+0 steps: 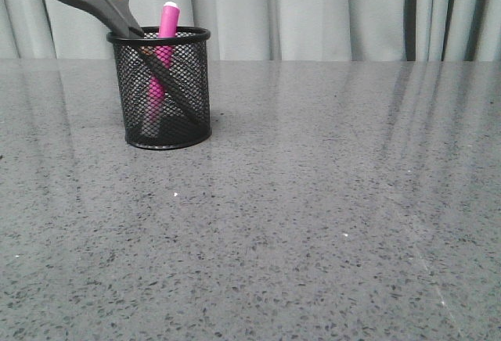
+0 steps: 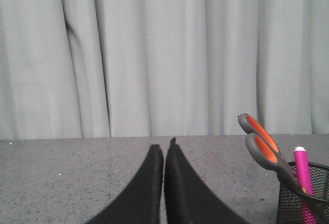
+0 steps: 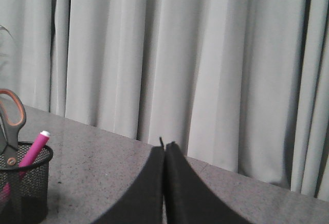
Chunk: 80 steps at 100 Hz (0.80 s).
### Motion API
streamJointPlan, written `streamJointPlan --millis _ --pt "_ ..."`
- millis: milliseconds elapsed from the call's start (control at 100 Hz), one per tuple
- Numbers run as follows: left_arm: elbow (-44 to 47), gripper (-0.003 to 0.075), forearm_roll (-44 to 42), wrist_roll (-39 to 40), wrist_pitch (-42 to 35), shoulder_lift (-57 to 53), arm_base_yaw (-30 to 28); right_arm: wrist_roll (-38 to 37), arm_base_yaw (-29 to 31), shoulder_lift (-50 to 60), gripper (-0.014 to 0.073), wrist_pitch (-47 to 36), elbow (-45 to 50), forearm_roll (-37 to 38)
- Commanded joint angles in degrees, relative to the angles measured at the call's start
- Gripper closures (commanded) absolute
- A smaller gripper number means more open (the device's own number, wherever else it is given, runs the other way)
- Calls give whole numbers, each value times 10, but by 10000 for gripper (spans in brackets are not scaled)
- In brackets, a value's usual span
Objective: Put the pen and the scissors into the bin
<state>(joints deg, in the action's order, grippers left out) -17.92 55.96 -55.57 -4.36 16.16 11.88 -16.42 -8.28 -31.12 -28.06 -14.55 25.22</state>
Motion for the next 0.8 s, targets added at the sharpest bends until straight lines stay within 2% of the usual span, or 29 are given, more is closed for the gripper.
streamJointPlan --millis 0,190,790 --pt "-1 742 8 6 -35 -21 0 3 7 47 658 -8 25 -8" --pt "15 742 6 6 -47 -38 0 3 7 118 658 55 71 -8" --pt "14 742 6 6 -47 -38 0 3 7 124 662 70 75 -8"
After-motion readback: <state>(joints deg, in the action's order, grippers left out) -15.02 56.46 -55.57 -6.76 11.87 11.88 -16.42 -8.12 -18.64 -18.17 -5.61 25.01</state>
